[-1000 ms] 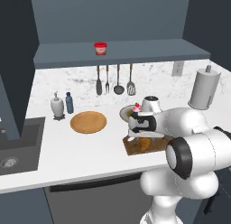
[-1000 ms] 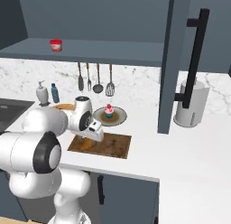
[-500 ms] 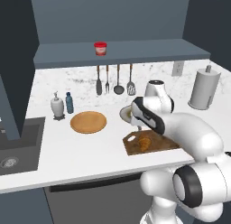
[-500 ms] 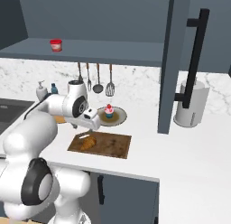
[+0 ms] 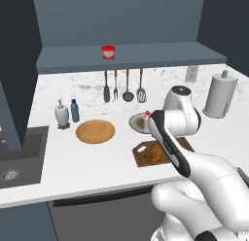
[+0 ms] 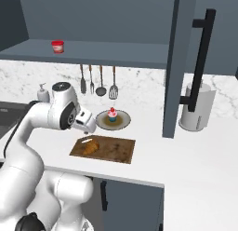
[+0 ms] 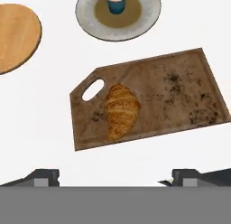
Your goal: From the different types of pastries on the counter, select a croissant and place it on the cutting board. Then retrieve a jar of jam from the cabinet and place it alongside the croissant on the cutting board.
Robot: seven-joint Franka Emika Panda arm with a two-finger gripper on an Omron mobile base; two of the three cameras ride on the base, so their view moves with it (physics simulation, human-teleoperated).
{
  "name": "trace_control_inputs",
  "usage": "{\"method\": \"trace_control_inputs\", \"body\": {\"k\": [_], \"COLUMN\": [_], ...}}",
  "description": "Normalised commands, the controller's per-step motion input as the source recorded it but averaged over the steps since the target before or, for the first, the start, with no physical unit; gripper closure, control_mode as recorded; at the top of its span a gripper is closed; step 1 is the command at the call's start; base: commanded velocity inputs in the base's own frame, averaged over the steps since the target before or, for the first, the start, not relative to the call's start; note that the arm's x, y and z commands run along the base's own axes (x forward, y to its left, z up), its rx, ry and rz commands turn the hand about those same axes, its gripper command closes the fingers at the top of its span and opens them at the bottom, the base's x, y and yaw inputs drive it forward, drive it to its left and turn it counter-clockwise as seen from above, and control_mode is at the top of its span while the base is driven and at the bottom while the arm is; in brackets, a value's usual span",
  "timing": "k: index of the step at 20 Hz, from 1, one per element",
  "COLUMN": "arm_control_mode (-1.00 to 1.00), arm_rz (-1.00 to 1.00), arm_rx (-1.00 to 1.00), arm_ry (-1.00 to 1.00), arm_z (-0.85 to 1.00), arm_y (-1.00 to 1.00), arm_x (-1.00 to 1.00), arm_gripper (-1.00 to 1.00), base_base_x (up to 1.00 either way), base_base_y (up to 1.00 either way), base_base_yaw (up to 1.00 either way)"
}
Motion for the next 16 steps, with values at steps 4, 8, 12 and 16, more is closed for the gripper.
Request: {"method": "trace_control_inputs", "body": {"k": [4,8,12,16], "arm_control_mode": [-1.00,-1.00,-1.00,-1.00], "arm_rz": [0.04,0.06,0.09,0.06], "arm_rx": [0.00,0.00,0.00,-0.04], "arm_ry": [-0.28,-0.33,-0.31,-0.33], "arm_z": [1.00,1.00,1.00,1.00], "arm_y": [0.14,0.20,0.20,0.18], "arm_x": [0.00,0.00,0.00,0.00], "arm_gripper": [-1.00,-1.00,-1.00,-1.00], "base_base_x": [0.00,0.00,0.00,0.00], "base_base_y": [0.00,0.00,0.00,0.00], "base_base_yaw": [0.00,0.00,0.00,0.00]}}
